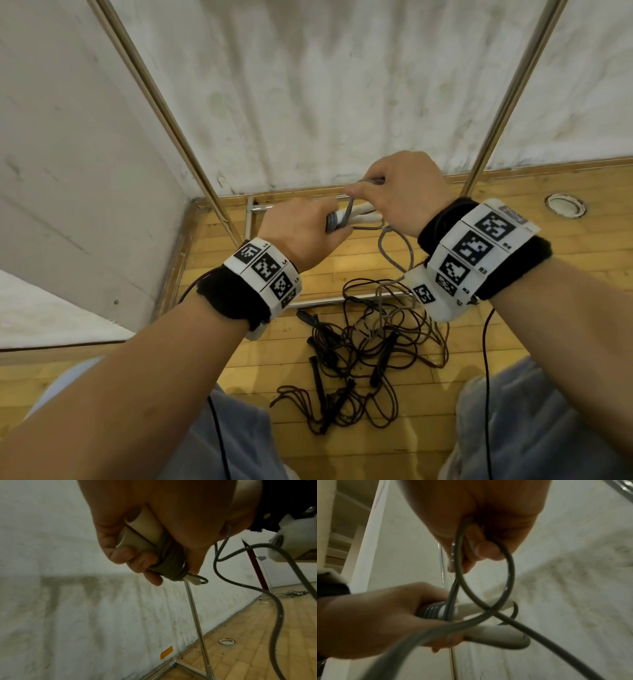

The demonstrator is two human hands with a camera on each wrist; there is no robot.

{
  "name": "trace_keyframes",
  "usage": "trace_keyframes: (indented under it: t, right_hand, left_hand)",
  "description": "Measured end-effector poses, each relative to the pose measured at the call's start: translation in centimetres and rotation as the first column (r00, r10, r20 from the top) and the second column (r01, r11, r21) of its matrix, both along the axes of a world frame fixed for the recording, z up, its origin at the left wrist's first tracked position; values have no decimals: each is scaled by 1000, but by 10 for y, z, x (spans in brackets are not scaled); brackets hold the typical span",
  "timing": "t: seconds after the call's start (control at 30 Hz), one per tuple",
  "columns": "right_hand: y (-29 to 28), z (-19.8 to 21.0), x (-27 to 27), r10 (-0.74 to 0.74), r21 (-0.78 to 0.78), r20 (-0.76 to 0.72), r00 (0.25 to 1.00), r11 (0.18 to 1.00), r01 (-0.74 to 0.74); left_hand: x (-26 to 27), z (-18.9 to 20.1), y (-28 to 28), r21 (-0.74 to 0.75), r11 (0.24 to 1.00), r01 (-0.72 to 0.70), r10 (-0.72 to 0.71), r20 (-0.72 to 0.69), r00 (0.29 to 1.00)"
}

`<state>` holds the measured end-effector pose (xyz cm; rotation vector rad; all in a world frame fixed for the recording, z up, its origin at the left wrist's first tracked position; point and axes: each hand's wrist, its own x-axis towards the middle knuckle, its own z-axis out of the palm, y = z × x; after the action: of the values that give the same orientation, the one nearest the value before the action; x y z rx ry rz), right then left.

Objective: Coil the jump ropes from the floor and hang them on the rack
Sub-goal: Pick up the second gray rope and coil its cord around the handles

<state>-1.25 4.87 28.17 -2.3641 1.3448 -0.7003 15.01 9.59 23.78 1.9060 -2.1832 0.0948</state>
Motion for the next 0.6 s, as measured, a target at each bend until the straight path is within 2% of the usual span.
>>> trace_keyframes:
  t: [0.2, 0.37, 0.5, 0.6]
  right_hand:
    - [-15, 4, -19, -81, 89, 31, 996, 993, 78]
    - [-24, -2, -33, -15, 323, 152, 988, 946, -36]
    - [-20, -12, -29, 15, 425, 191, 981, 900, -96]
    - [-17, -18, -21, -30, 578, 376, 926, 789, -209]
  left_hand:
    - [-4, 6, 3, 26, 996, 85, -82, -118, 990]
    - [-6, 14, 8, 68, 967, 246, -222, -253, 942]
    - [-7, 20, 15, -35, 955, 296, -291, -321, 901]
    - [-7, 23, 19, -79, 963, 259, -270, -371, 888]
